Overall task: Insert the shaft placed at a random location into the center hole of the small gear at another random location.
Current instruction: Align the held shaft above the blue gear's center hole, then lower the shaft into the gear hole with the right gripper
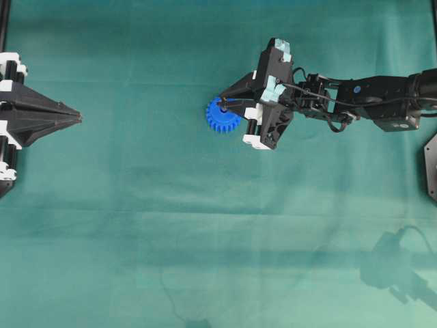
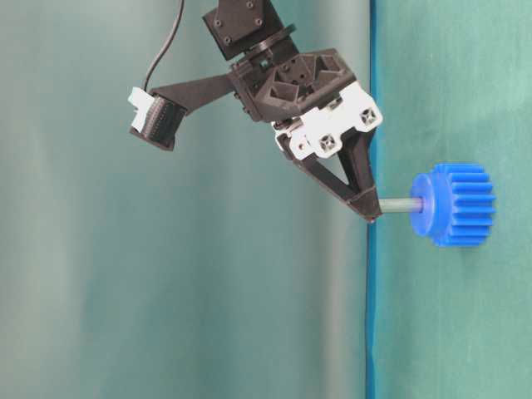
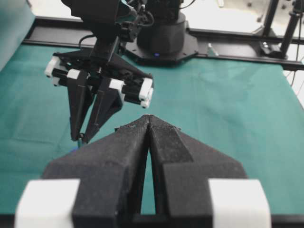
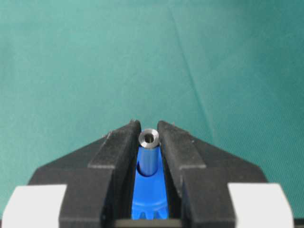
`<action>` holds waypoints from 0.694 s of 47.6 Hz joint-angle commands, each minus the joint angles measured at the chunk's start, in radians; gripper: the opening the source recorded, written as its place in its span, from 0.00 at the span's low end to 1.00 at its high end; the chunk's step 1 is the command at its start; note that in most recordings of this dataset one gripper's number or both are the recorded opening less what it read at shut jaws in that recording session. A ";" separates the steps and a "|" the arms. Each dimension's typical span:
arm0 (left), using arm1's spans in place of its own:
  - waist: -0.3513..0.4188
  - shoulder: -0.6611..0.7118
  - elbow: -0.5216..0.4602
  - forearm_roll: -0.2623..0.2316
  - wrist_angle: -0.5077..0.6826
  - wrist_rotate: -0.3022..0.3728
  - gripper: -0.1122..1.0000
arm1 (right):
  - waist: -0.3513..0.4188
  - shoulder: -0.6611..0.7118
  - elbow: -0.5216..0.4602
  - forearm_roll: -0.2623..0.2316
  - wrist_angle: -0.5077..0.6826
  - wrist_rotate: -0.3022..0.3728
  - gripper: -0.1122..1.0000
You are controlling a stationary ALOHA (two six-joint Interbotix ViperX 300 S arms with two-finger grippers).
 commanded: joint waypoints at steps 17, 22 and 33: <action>0.003 0.006 -0.008 -0.002 -0.005 -0.002 0.10 | -0.005 0.015 -0.018 0.002 -0.018 0.000 0.24; 0.003 0.006 -0.008 -0.002 -0.005 -0.002 0.10 | -0.006 0.029 -0.018 0.003 -0.018 0.000 0.24; 0.003 0.006 -0.006 -0.002 -0.005 -0.002 0.10 | -0.011 0.058 -0.020 0.003 -0.026 0.002 0.24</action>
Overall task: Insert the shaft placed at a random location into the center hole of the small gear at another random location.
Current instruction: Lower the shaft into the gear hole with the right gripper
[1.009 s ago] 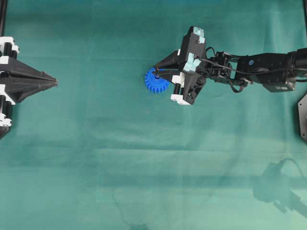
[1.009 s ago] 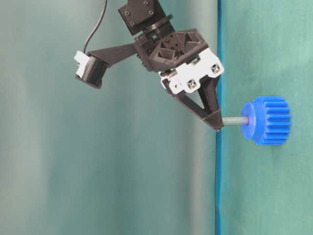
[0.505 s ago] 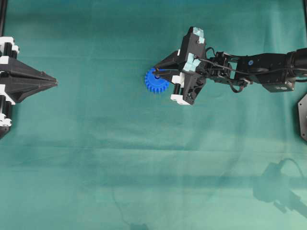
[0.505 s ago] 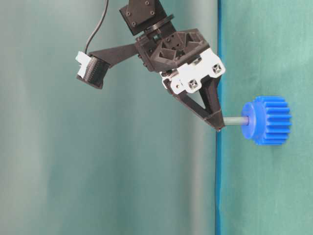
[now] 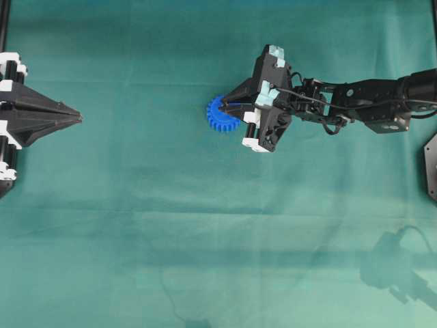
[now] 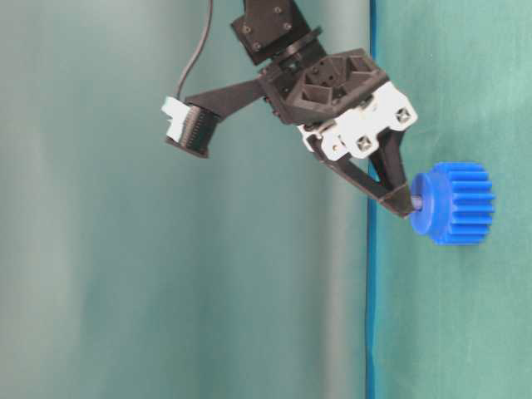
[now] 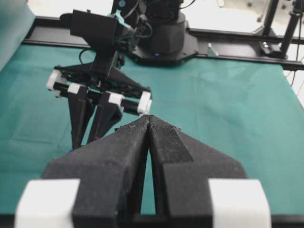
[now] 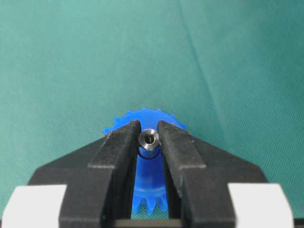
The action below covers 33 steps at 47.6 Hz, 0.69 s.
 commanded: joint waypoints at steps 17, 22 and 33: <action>0.002 0.005 -0.003 -0.002 -0.005 -0.002 0.10 | -0.011 0.002 -0.015 0.000 -0.015 -0.002 0.24; 0.002 0.005 -0.003 -0.003 -0.005 -0.002 0.10 | -0.011 0.002 -0.015 -0.002 -0.011 -0.002 0.24; 0.002 0.005 -0.003 -0.003 -0.005 -0.002 0.10 | -0.006 0.002 -0.015 -0.003 -0.008 -0.002 0.24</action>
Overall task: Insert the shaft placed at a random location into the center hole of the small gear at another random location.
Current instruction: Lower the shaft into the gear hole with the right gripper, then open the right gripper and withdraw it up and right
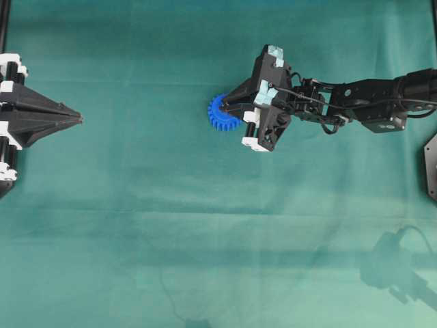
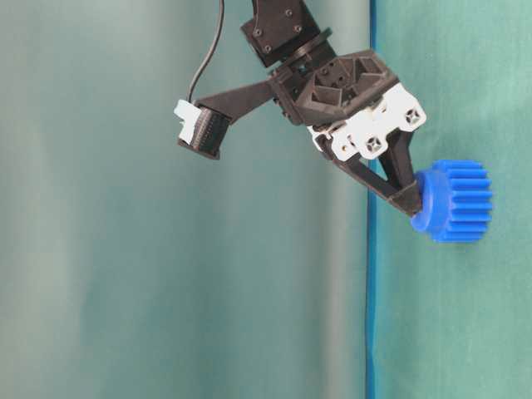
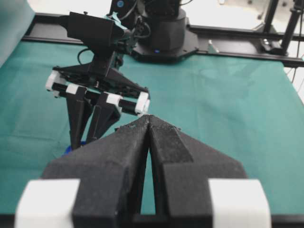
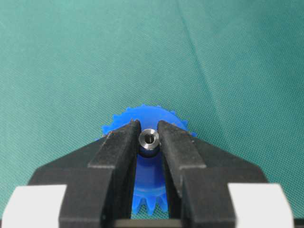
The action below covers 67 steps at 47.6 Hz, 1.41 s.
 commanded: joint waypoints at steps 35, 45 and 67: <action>0.002 0.006 -0.008 -0.002 0.005 -0.003 0.10 | 0.008 -0.130 -0.028 0.003 0.021 0.005 0.75; 0.002 0.006 -0.008 -0.003 0.005 -0.003 0.10 | 0.012 -0.249 -0.032 -0.002 0.101 0.002 0.75; 0.002 0.006 -0.006 -0.005 0.008 -0.003 0.10 | 0.037 -0.308 0.002 -0.003 0.124 0.002 0.75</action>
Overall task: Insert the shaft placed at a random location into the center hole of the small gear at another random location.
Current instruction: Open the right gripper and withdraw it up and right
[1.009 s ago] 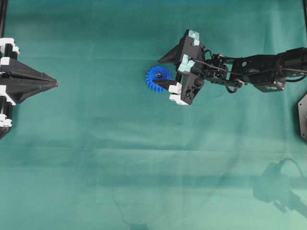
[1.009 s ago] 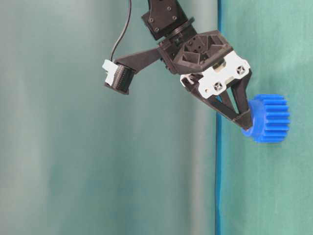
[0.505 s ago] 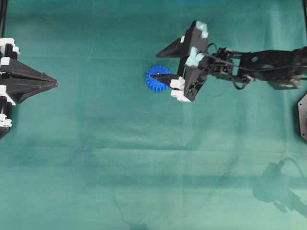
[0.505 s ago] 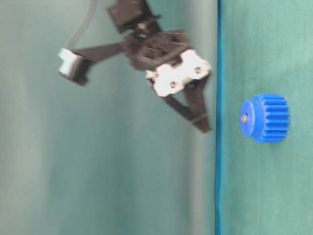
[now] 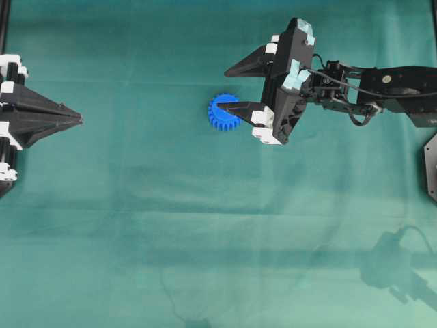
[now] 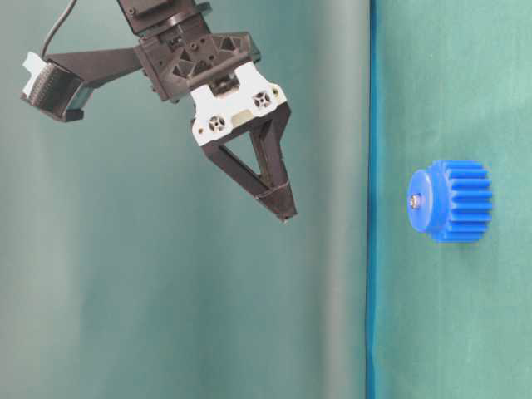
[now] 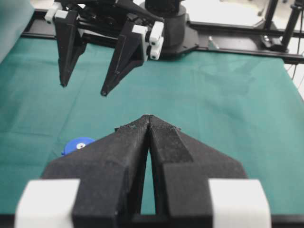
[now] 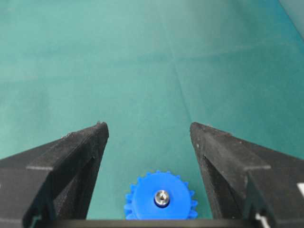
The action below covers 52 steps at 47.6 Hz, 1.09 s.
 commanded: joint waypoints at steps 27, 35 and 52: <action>0.002 0.005 -0.006 -0.003 0.015 -0.005 0.10 | 0.008 -0.331 0.288 0.003 -0.002 0.009 0.75; 0.000 0.005 -0.005 -0.003 0.015 -0.005 0.10 | 0.008 -0.433 0.347 0.003 0.031 0.009 0.75; 0.002 0.003 0.000 -0.003 0.017 -0.003 0.10 | 0.006 -0.492 0.376 0.003 0.057 0.009 0.75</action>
